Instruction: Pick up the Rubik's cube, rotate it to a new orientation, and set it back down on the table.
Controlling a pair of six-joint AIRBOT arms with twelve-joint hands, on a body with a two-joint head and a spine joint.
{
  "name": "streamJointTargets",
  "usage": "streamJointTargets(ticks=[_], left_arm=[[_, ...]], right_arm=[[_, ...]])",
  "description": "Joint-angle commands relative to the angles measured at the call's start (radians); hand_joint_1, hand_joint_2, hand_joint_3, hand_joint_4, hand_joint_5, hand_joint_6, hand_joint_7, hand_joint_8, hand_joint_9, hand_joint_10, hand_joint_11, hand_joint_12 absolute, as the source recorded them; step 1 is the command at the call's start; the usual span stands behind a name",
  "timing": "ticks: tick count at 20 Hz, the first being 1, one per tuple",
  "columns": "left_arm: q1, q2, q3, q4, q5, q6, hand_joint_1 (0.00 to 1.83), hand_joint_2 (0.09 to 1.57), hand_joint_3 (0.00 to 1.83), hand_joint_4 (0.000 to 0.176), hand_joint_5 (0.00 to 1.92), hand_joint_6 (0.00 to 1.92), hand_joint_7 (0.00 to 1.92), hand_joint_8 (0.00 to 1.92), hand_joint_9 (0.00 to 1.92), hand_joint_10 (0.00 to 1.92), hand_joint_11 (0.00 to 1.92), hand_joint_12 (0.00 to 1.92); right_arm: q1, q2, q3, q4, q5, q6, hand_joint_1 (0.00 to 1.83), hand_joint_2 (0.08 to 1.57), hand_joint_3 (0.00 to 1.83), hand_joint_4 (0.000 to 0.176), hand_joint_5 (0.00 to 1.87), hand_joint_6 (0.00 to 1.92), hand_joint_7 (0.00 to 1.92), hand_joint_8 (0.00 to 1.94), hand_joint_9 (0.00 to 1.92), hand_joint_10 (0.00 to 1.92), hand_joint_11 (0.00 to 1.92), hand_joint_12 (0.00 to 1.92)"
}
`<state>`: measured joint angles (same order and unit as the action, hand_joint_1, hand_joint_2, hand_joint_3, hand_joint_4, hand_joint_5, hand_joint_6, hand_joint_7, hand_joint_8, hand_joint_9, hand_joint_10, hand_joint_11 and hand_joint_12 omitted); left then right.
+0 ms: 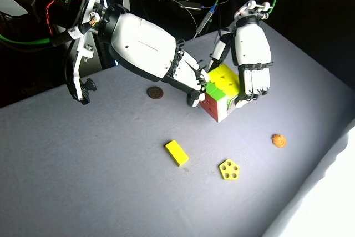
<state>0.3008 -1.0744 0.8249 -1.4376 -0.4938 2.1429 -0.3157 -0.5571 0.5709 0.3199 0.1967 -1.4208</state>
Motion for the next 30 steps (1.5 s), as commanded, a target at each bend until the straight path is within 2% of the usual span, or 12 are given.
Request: streamJointTargets(ticks=[1,2,6,8,10,14,15,16,17,19,24,30], left_arm=[[0.004,0.004,-0.003,0.077,-0.032,-0.039,1.0,1.31,0.0,0.0,0.51,1.64,0.18,1.83,0.2,1.85,0.11,1.92],[0.017,0.002,-0.003,0.096,-0.037,-0.066,1.1,1.2,0.0,0.0,0.29,1.69,0.17,1.82,0.19,1.85,0.1,1.92],[0.061,-0.014,0.001,0.163,-0.055,-0.145,0.9,1.38,0.01,0.0,0.5,1.72,0.12,1.85,0.16,1.86,0.08,1.92],[0.075,-0.028,0.01,0.189,-0.059,-0.168,1.08,1.21,0.0,0.0,0.18,1.77,0.14,1.83,0.17,1.85,0.09,1.92],[0.087,-0.044,0.022,0.216,-0.06,-0.195,0.96,1.34,0.02,0.0,0.52,1.67,0.16,1.82,0.18,1.85,0.08,1.92],[0.104,-0.065,0.034,0.239,-0.075,-0.215,1.13,1.15,0.0,0.0,0.2,1.7,0.16,1.84,0.17,1.87,0.08,1.92],[0.114,-0.07,0.036,0.258,-0.084,-0.237,1.02,1.27,0.05,0.0,0.5,1.63,0.15,1.86,0.16,1.88,0.08,1.92],[0.123,-0.074,0.038,0.271,-0.09,-0.252,1.11,1.19,0.02,0.0,0.27,1.66,0.15,1.84,0.16,1.85,0.06,1.92],[0.13,-0.077,0.039,0.275,-0.094,-0.257,0.99,1.31,0.03,0.0,0.49,1.66,0.16,1.84,0.17,1.85,0.07,1.92],[0.143,-0.082,0.041,0.281,-0.096,-0.263,1.09,1.19,0.0,0.0,0.19,1.72,0.12,1.83,0.15,1.85,0.07,1.92],[0.162,-0.086,0.042,0.285,-0.107,-0.272,0.98,1.34,0.02,0.0,0.55,1.64,0.17,1.82,0.19,1.84,0.08,1.92],[0.167,-0.085,0.04,0.285,-0.107,-0.281,1.06,1.2,0.0,0.0,0.18,1.55,0.15,1.74,0.15,1.8,0.01,1.92]], right_arm=[[0.007,0.003,-0.002,-0.004,0.114,-0.005,0.0,1.25,0.0,0.0,0.12,0.01,0.21,0.0,0.15,0.14,0.0,0.59],[0.005,0.002,-0.002,-0.004,0.114,-0.005,0.0,1.26,0.0,0.0,0.1,0.0,0.19,0.0,0.13,0.11,0.0,0.49],[0.002,-0.001,-0.002,-0.004,0.116,-0.006,0.02,1.25,0.0,0.0,0.11,0.01,0.19,0.0,0.18,0.09,0.0,0.51],[0.002,-0.001,-0.001,-0.004,0.117,-0.006,0.02,1.25,0.0,0.0,0.11,0.01,0.18,0.0,0.18,0.08,0.0,0.54],[0.001,-0.002,-0.001,-0.004,0.117,-0.006,0.02,1.25,0.0,0.0,0.09,0.0,0.18,0.0,0.18,0.06,0.0,0.56],[0.001,-0.003,-0.001,-0.004,0.117,-0.006,0.02,1.25,0.0,0.0,0.1,0.01,0.23,0.01,0.23,0.06,0.0,0.66],[0.0,-0.003,-0.001,-0.004,0.117,-0.006,0.02,1.25,0.0,0.0,0.11,0.01,0.24,0.01,0.24,0.06,0.0,0.75],[0.0,-0.003,-0.002,-0.004,0.117,-0.006,0.03,1.24,0.0,0.0,0.13,0.02,0.27,0.01,0.25,0.07,0.0,0.77],[0.0,-0.003,-0.002,-0.004,0.117,-0.006,0.04,1.25,0.0,0.0,0.14,0.02,0.26,0.01,0.24,0.06,0.0,0.77],[0.0,-0.003,-0.002,-0.004,0.117,-0.006,0.05,1.25,0.0,0.0,0.12,0.01,0.24,0.0,0.22,0.05,0.0,0.66],[0.0,-0.004,-0.002,-0.004,0.117,-0.008,0.03,1.25,0.0,0.0,0.13,0.01,0.22,0.01,0.23,0.04,0.0,0.68],[-0.002,-0.008,0.0,-0.004,0.12,-0.019,0.02,1.26,0.0,0.0,0.12,0.0,0.26,0.01,0.24,0.04,0.0,0.72]])
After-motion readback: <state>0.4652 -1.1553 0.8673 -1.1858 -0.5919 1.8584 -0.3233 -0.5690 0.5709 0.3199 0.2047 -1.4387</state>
